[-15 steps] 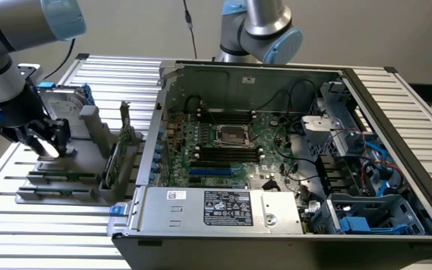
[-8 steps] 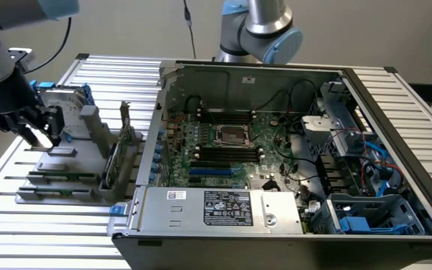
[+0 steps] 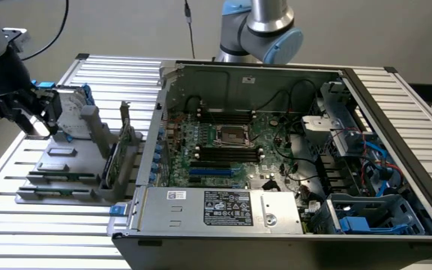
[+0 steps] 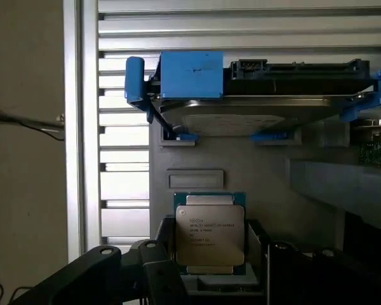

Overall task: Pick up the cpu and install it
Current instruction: 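Pick up the cpu and move it towards the insertion slot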

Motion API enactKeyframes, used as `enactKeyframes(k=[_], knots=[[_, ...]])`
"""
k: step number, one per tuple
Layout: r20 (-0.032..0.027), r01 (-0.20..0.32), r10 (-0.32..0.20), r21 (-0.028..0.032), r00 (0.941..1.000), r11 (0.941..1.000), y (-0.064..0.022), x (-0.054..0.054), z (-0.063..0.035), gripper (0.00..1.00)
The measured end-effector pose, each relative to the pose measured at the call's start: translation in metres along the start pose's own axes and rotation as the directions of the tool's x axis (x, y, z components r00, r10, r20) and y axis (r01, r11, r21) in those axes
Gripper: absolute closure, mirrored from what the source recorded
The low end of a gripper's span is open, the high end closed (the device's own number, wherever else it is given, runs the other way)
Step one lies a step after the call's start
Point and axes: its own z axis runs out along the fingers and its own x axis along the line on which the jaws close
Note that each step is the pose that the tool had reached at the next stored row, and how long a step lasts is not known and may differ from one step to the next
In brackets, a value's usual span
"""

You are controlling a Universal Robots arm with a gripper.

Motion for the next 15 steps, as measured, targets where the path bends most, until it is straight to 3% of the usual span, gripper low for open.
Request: enactKeyframes(k=[9, 15], knots=[[-0.0032, 0.004, -0.004, 0.0001, 1.0, 1.0, 0.0035, -0.025, -0.0407, 0.45], [-0.007, 0.005, -0.005, -0.0003, 1.0, 1.0, 0.006, -0.049, -0.0682, 0.45]])
